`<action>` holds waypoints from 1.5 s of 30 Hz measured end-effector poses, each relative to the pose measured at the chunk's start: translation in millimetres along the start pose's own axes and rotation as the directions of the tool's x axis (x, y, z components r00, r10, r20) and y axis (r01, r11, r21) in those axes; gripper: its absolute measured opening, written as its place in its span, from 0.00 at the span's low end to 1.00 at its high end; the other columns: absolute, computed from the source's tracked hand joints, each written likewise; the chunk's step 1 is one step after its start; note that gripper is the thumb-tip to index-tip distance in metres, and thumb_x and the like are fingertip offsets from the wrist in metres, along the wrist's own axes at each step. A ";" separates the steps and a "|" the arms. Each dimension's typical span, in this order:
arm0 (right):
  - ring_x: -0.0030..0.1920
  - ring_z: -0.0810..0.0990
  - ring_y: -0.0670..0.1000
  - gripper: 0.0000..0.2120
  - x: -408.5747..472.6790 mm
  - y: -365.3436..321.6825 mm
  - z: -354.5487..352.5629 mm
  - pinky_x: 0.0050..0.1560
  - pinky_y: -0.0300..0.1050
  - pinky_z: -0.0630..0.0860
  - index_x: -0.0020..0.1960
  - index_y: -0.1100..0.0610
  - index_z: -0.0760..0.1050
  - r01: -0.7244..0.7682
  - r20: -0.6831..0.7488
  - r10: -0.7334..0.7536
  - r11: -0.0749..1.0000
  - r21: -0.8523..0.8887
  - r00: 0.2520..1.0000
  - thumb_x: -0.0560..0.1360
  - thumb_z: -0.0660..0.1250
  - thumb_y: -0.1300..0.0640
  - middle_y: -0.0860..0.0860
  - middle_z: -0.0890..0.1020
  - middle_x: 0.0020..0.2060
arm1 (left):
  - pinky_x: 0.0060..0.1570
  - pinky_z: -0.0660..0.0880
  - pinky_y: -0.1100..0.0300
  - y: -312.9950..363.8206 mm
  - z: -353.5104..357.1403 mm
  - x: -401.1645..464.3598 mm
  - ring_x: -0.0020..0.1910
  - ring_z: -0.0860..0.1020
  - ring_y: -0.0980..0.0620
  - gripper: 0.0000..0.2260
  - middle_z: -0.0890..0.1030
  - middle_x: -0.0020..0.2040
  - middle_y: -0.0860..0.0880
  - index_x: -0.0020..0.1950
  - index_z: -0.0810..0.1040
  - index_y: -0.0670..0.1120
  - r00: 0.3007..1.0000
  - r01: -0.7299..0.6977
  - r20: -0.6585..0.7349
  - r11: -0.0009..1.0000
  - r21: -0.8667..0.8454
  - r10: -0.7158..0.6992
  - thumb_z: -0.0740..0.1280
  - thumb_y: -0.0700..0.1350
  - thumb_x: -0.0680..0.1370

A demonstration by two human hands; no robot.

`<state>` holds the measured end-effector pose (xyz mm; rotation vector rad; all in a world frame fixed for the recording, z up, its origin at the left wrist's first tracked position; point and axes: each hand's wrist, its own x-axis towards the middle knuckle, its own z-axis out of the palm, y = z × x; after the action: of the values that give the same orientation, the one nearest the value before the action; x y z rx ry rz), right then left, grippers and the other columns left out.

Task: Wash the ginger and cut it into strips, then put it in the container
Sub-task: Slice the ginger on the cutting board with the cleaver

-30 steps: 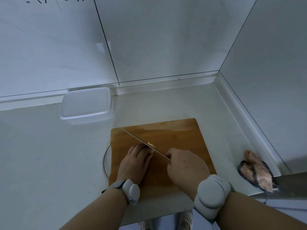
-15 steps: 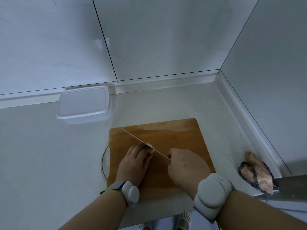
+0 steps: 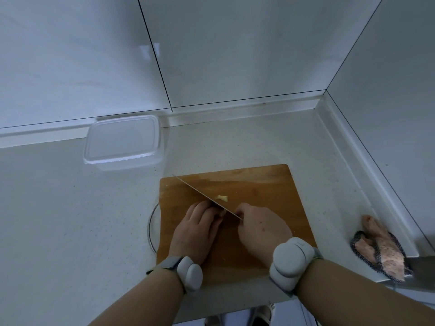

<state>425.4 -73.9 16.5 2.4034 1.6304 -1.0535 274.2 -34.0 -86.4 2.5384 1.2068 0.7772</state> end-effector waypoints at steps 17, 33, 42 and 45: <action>0.43 0.80 0.49 0.09 -22.7 1.3 -11.6 0.49 0.47 0.81 0.59 0.50 0.74 0.009 0.003 -0.009 0.999 -0.050 1.000 0.81 0.60 0.55 0.48 0.80 0.46 | 0.39 0.76 0.64 1.2 -1.7 -0.6 0.53 0.73 0.53 0.14 0.77 0.55 0.50 0.53 0.79 0.47 0.998 0.049 0.036 0.999 0.018 -0.050 0.59 0.53 0.77; 0.43 0.80 0.49 0.09 -13.5 -2.7 -7.4 0.49 0.47 0.80 0.59 0.50 0.73 -0.011 0.019 0.013 0.996 -0.086 1.000 0.81 0.60 0.57 0.49 0.80 0.45 | 0.39 0.77 0.62 -0.6 0.2 -1.0 0.53 0.73 0.53 0.13 0.77 0.54 0.50 0.53 0.79 0.47 0.998 0.049 0.028 0.999 -0.011 -0.049 0.59 0.52 0.78; 0.44 0.81 0.53 0.13 3.8 -7.1 1.4 0.48 0.51 0.81 0.64 0.51 0.71 0.020 -0.001 -0.020 0.998 -0.055 1.000 0.81 0.58 0.58 0.51 0.81 0.46 | 0.41 0.74 0.64 -0.3 -0.3 -0.5 0.51 0.73 0.52 0.12 0.78 0.52 0.48 0.52 0.78 0.46 1.000 0.023 0.010 1.000 -0.005 -0.023 0.60 0.51 0.77; 0.43 0.81 0.52 0.14 2.4 -3.9 1.9 0.47 0.50 0.81 0.65 0.49 0.72 0.036 -0.018 -0.036 0.999 -0.033 0.999 0.81 0.57 0.58 0.50 0.81 0.46 | 0.42 0.73 0.66 0.5 -0.3 0.0 0.51 0.72 0.53 0.12 0.77 0.53 0.49 0.52 0.78 0.47 0.999 0.030 0.021 1.000 -0.007 -0.030 0.60 0.51 0.77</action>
<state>421.7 -71.1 14.9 2.3788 1.6893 -1.0044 274.4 -34.3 -85.9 2.5104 1.2304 0.7456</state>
